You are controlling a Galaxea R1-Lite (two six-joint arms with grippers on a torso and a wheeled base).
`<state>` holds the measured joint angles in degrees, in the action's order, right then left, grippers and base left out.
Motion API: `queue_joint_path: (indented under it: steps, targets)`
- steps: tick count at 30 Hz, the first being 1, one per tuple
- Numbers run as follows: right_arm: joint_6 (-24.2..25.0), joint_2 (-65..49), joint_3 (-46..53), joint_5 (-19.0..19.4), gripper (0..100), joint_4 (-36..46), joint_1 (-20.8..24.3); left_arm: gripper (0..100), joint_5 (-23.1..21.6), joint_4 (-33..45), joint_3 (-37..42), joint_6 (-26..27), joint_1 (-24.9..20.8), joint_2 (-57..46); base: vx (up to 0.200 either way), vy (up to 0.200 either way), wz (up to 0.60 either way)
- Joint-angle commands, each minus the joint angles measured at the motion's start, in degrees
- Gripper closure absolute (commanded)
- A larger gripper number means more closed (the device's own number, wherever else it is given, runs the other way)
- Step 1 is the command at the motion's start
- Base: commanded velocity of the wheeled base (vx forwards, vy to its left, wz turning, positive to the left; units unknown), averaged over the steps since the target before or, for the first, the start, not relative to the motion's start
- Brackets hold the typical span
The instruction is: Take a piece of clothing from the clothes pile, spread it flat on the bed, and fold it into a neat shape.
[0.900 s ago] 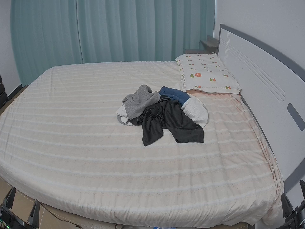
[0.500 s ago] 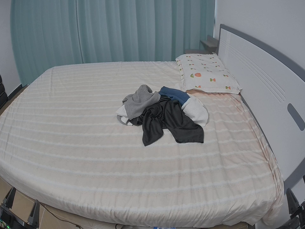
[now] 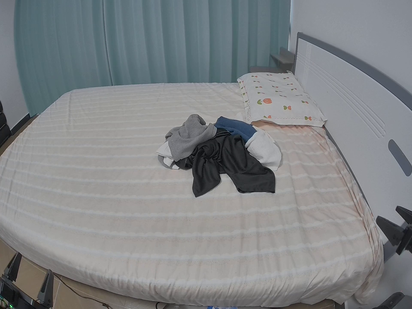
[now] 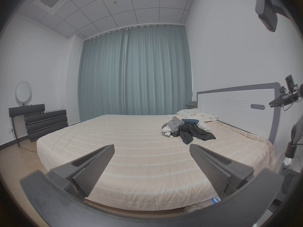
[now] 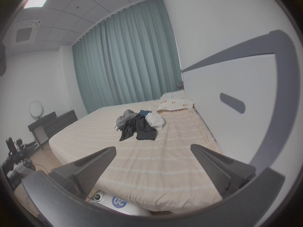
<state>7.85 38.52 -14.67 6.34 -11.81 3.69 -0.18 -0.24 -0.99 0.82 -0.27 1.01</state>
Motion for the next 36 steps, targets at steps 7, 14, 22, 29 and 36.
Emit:
queue_joint_path:
  steps: [7,14,22,29,36]
  targets:
    - [17.2,66.9,-25.9,-8.2,0,-21.8,14.5,0,0.0,0.1,1.0,-0.2,0.0,-0.2,0.000,0.000,0.00]
    - [19.4,84.4,-43.3,-11.8,0,-21.3,15.2,0,0.0,0.1,1.0,-0.4,0.0,-0.2,0.000,0.000,0.00]
    - [20.2,96.3,-59.2,-12.7,0,-17.2,15.0,0,0.0,0.0,1.0,-0.6,0.0,-0.2,0.000,0.000,0.00]
    - [20.2,103.9,-67.4,-12.7,0,-14.5,14.9,0,0.0,0.1,1.0,-0.6,0.0,-0.2,0.000,0.000,0.00]
    - [20.2,111.6,-75.1,-14.8,0,-13.9,13.3,0,0.0,0.1,1.0,-0.6,0.0,-0.3,0.000,0.000,0.00]
